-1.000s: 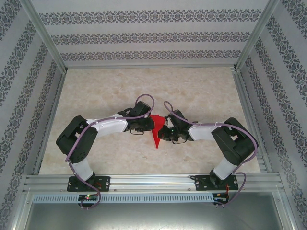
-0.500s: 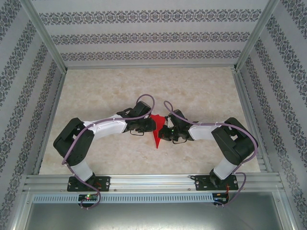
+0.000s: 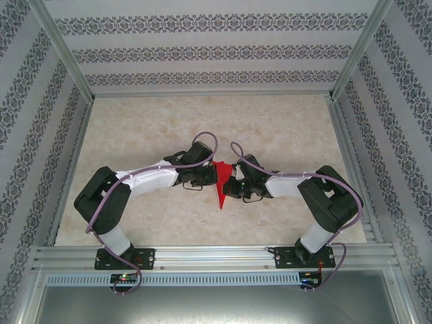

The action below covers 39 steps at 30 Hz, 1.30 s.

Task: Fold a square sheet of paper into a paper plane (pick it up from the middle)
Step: Fold the wing for the fifth time at the center of the table.

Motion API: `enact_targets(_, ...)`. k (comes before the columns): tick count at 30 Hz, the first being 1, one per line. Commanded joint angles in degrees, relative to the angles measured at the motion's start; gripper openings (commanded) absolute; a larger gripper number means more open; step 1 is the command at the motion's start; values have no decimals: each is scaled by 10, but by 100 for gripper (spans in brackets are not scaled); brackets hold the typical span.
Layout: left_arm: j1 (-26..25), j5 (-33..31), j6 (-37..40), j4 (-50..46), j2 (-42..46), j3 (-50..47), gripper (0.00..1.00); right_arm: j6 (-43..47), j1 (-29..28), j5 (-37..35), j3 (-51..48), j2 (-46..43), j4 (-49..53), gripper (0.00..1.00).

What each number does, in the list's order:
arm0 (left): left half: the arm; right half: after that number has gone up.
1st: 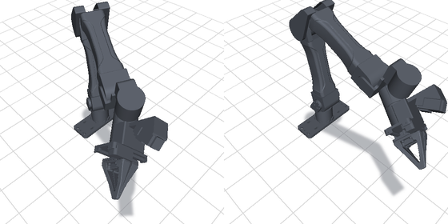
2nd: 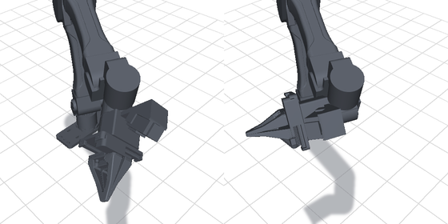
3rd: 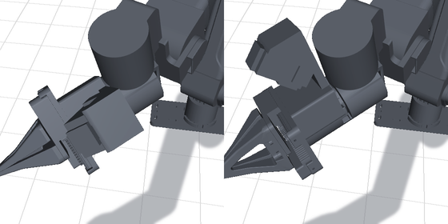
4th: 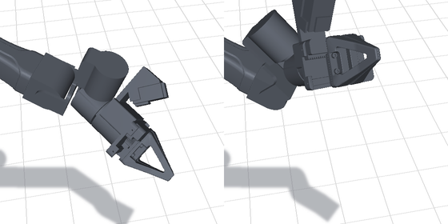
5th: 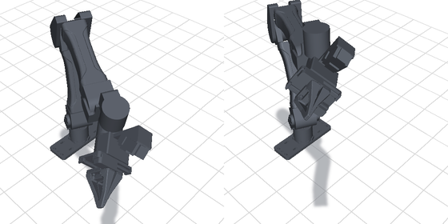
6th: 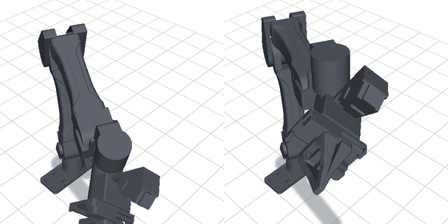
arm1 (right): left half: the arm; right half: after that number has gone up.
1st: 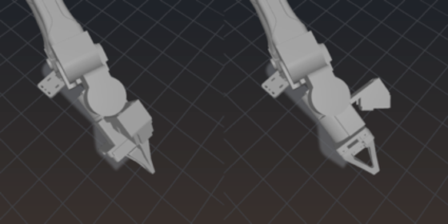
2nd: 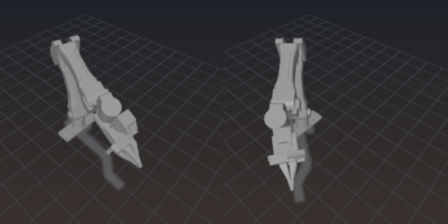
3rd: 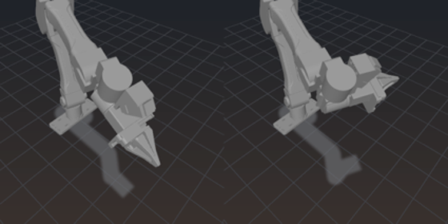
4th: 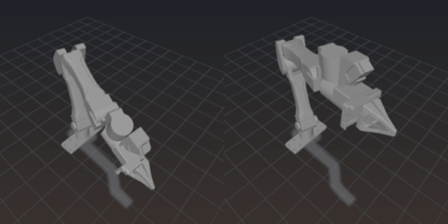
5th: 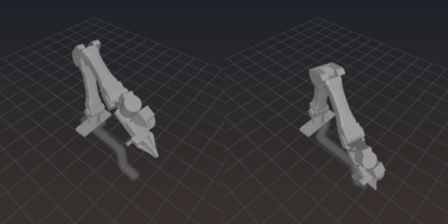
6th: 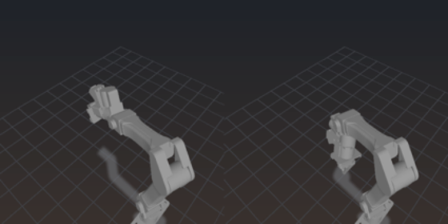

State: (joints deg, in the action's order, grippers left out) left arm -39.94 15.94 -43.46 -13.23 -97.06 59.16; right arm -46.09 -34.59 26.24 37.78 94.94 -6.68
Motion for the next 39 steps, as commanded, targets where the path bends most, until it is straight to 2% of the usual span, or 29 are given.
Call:
enact_targets(1,-14,10,13,-14,-16,24,3,12,5,-15,-5,17,13,1)
enact_targets(14,-21,17,16,-3,-57,47,3,-14,11,7,-23,-9,-49,1)
enact_targets(24,-21,9,19,-5,-62,49,2,-1,23,-8,-17,-48,-15,4)
enact_targets(39,-20,16,15,-2,-63,58,2,19,39,-3,-12,0,-11,2)
